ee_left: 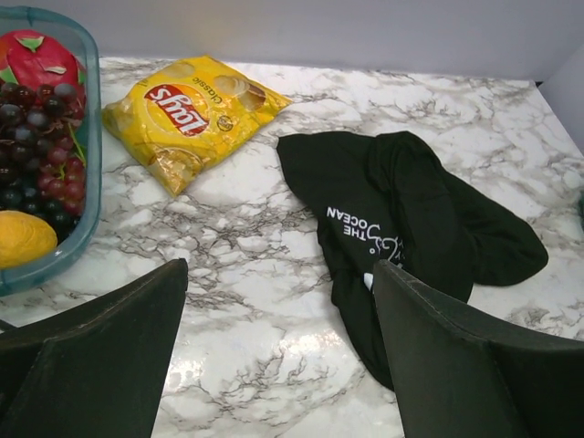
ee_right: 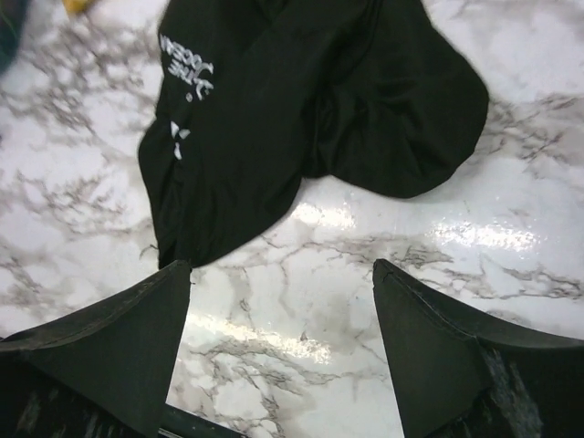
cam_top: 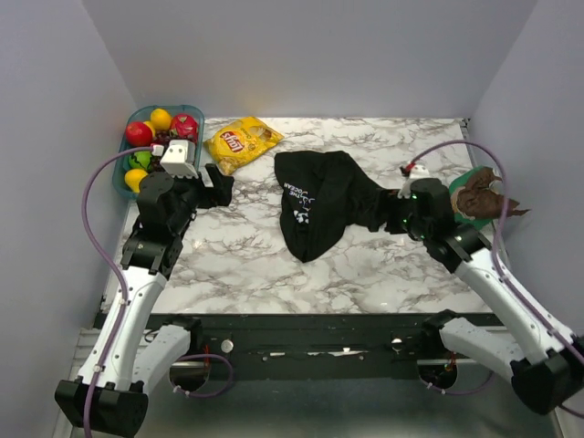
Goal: Pin the brooch onto the clothing
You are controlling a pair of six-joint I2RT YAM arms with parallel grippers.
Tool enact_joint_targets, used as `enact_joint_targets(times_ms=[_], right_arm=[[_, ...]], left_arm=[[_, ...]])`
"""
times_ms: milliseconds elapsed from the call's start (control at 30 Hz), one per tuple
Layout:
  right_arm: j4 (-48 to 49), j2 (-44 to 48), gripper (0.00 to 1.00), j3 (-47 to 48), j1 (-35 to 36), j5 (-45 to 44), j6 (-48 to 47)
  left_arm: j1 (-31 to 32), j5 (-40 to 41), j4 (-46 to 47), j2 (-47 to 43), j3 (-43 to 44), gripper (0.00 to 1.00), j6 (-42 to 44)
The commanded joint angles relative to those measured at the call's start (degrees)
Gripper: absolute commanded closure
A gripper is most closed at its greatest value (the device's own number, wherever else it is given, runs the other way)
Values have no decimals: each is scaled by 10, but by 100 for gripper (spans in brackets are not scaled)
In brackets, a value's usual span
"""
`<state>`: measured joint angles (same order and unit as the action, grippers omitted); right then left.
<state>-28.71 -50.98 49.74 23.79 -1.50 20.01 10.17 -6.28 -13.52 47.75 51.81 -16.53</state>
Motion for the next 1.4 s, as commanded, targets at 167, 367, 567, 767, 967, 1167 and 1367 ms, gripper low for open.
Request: enact_joint_targets(times_ms=[167,367,567,767,967,1167,1367], right_arm=[[46,-234,12,103,121,-129,6],[66,-376,16,180,159,-150,12],[75,-475,17,253,168,-118,17],[49,-550,20,317,173,-111,10],[-11,-601,21,365,190,-155,13],[-34,-632,26,388,195,-182,30],[-47,-635,44,385,195,-221,40]], left_arm=[[34,-21,-16,43,5,6,14],[70,-22,-45,88,17,4,20],[94,-24,-75,132,36,1,32],[99,-18,-85,151,41,1,38],[99,-3,-87,147,42,1,47],[99,-1,-89,149,43,1,48],[99,-4,-87,154,41,1,48]])
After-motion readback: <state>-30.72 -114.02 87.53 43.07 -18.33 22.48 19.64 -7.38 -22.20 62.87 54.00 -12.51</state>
